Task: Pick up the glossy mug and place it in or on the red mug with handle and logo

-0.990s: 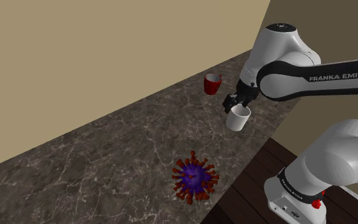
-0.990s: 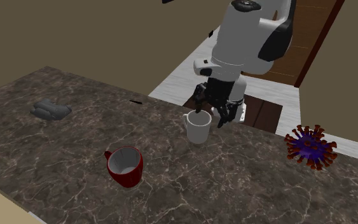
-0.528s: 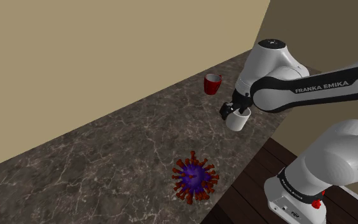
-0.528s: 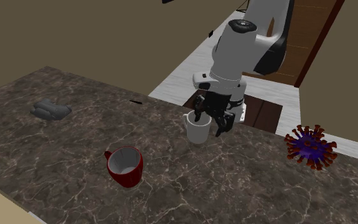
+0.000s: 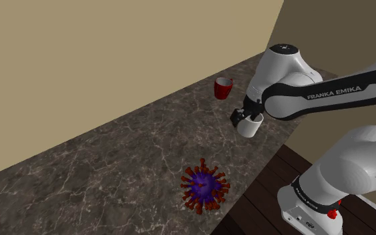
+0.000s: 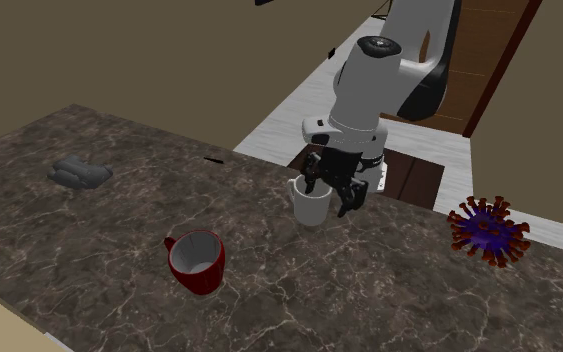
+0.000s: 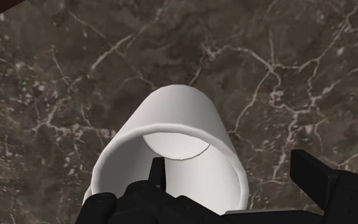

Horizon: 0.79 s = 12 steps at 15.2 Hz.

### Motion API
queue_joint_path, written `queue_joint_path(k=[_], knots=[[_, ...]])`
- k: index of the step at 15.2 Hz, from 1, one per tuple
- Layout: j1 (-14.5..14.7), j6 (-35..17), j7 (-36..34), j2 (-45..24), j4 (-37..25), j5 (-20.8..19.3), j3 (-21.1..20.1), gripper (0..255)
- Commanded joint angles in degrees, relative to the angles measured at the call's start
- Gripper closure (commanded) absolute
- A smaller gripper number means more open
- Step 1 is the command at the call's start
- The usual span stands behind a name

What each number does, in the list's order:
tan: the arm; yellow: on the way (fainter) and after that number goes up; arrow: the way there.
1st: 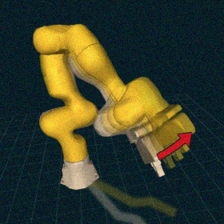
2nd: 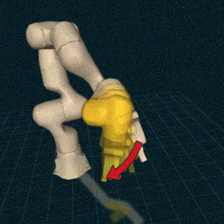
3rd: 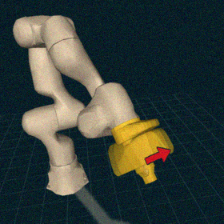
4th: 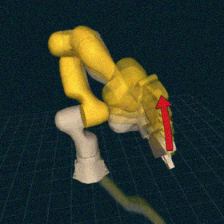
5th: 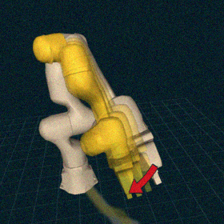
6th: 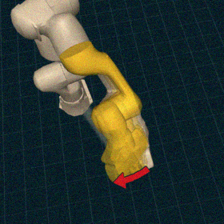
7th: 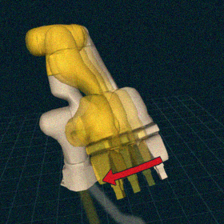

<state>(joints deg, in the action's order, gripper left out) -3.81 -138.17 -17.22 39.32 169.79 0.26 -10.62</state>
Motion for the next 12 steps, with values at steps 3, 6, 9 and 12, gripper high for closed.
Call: queue_joint_path(k=[3, 6, 9, 12], knots=[[0.0, -0.01, 0.0, 0.0, 0.01, 0.0, 0.0, 255], [0.0, -0.01, 0.0, 0.0, 0.01, 0.0, 0.0, 255], [0.0, -0.01, 0.0, 0.0, 0.01, 0.0, 0.0, 255], [0.14, 2.28, 0.27, 1.41, -0.87, 0.06, 0.28, 255]])
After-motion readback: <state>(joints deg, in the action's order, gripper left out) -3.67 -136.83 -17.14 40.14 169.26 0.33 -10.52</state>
